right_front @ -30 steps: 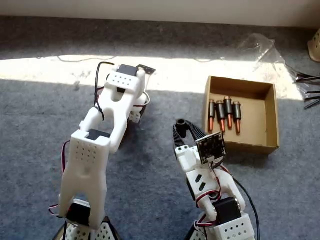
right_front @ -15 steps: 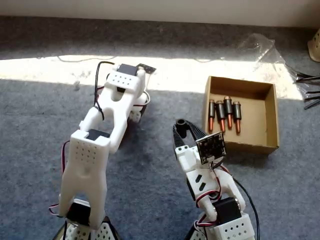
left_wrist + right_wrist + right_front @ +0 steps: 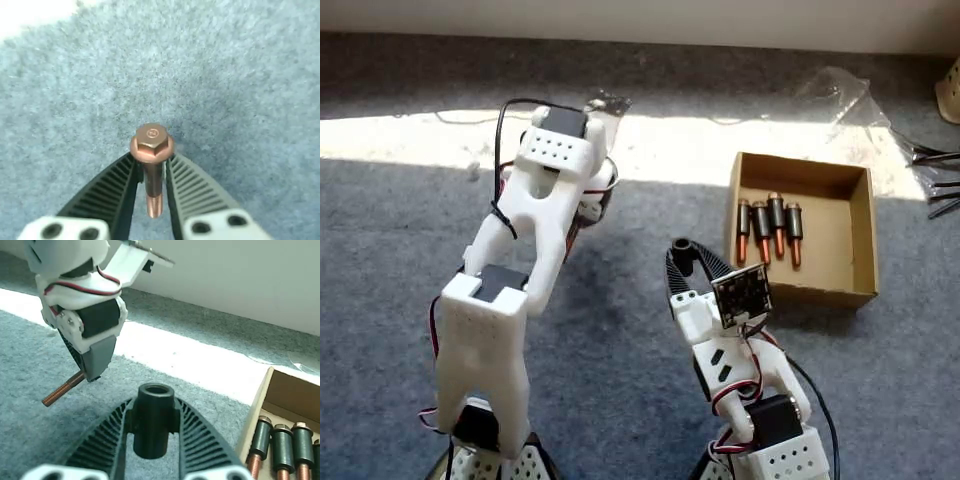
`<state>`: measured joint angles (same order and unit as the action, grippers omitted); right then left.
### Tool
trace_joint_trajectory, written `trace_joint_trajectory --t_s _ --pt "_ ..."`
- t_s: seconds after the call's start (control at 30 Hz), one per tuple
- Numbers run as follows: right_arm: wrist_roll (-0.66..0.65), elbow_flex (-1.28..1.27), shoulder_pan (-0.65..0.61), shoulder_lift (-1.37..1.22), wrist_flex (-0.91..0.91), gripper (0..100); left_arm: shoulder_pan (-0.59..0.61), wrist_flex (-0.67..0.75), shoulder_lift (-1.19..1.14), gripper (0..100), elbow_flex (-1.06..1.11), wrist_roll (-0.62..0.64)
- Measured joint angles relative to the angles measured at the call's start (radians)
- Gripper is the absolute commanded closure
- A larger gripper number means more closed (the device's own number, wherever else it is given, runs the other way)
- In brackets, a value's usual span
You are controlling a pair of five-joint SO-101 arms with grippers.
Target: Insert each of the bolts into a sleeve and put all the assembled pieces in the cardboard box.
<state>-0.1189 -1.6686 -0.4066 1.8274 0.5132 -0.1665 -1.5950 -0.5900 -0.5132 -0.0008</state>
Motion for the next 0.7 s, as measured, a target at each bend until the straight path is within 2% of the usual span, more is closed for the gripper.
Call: trace_joint_trajectory --t_s 0.2,0.43,0.57,0.7 --pt "0.000 0.000 0.000 0.000 0.000 99.4 0.000 -0.029 0.206 100 0.043 0.000" --pt "0.000 0.000 -0.052 0.000 0.018 99.4 0.000 -0.025 0.516 100 0.230 0.000" --pt "0.000 0.000 -0.057 0.000 0.018 99.4 0.000 0.052 0.689 100 0.376 -0.009" --pt "0.000 0.000 -0.097 0.000 0.018 99.4 0.000 0.155 0.861 100 0.563 -0.114"
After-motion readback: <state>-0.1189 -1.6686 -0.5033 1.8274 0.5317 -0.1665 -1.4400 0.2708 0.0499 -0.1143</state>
